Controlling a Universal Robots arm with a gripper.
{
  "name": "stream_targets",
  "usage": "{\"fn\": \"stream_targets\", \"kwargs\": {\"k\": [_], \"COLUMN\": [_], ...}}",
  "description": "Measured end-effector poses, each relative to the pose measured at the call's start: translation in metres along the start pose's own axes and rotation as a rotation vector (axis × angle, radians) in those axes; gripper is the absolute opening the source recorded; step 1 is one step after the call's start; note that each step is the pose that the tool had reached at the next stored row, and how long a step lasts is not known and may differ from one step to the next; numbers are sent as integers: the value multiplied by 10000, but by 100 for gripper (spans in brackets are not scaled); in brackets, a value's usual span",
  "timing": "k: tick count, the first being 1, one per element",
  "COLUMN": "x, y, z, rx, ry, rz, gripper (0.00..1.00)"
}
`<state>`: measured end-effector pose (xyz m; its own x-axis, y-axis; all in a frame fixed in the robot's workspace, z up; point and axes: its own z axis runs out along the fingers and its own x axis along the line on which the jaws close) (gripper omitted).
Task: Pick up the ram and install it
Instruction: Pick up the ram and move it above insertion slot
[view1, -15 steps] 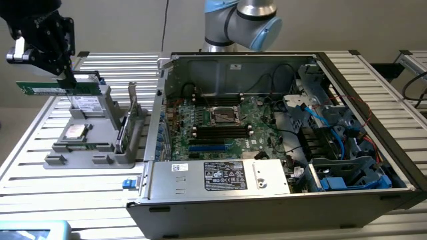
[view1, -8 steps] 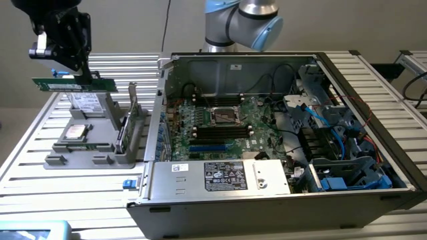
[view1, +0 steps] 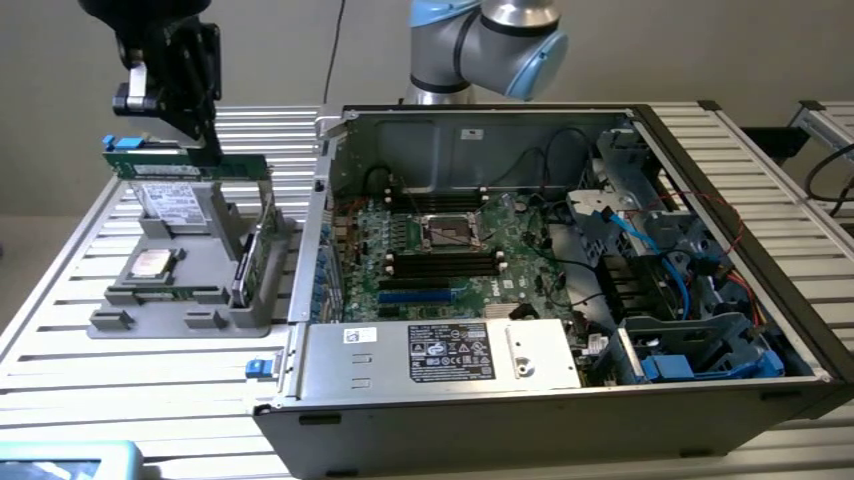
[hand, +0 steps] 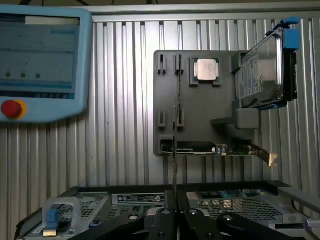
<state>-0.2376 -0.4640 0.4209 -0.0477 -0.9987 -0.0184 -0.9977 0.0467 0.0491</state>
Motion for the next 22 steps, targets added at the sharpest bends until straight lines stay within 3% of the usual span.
{"fn": "stream_targets", "kwargs": {"k": [6, 22], "x": [-12, -43], "y": [-273, -987], "z": [-14, -49], "rx": [-15, -106], "ry": [-81, -95], "rz": [-5, -20], "gripper": [13, 13]}}
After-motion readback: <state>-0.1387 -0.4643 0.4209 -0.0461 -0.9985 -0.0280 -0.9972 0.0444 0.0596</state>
